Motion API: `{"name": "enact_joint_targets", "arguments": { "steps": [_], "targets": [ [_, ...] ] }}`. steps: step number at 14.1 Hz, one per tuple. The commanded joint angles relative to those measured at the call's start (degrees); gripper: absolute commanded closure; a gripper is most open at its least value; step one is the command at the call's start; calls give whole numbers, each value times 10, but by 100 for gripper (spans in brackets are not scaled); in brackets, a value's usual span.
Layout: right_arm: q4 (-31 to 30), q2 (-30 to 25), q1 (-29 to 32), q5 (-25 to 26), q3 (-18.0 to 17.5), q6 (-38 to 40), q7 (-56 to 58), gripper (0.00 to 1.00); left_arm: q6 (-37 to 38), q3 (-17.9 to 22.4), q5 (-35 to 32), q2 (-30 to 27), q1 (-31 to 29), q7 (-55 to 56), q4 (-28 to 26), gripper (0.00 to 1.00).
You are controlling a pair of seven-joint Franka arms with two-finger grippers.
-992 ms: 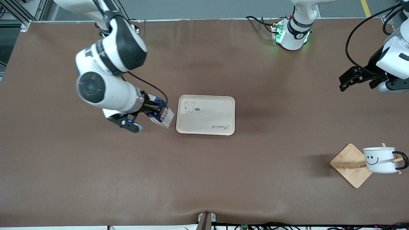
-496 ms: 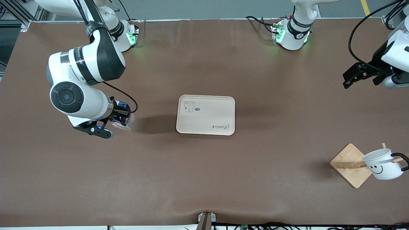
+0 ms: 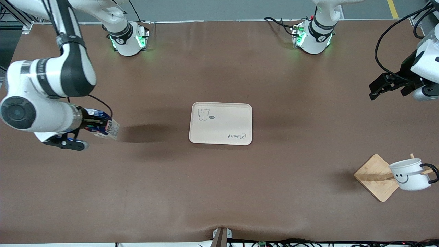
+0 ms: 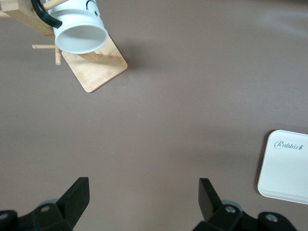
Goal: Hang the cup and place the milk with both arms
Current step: 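Carry the milk carton off the tray with the right gripper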
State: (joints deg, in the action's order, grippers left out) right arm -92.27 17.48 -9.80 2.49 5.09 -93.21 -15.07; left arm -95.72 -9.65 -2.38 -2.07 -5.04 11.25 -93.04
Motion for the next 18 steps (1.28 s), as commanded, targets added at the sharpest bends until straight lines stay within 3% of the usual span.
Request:
{"name": "enact_joint_targets", "arguments": {
  "steps": [1,4,8,15,16,18],
  "targets": [
    [-168,-88,11,4,-11,-110,18,100,-3,2,2,-6,-7,2,-3,0],
    [-217,-97,36,5,-10,-131,44,100,-1,1,3,-7,-7,2,-2,0],
    [-247,-91,126,5,-11,-165,175,100,23,1,3,-8,-7,-9,0,0],
    [-284,-86,146,-13,-11,-193,191,100,69,-1,4,-10,-4,-10,15,0],
    [-283,-86,146,-13,-11,-193,191,83,69,-2,4,-9,-4,-11,15,0],
    [-280,-86,146,-13,-11,-192,192,36,69,-5,4,-6,-2,-11,15,0]
  ]
}}
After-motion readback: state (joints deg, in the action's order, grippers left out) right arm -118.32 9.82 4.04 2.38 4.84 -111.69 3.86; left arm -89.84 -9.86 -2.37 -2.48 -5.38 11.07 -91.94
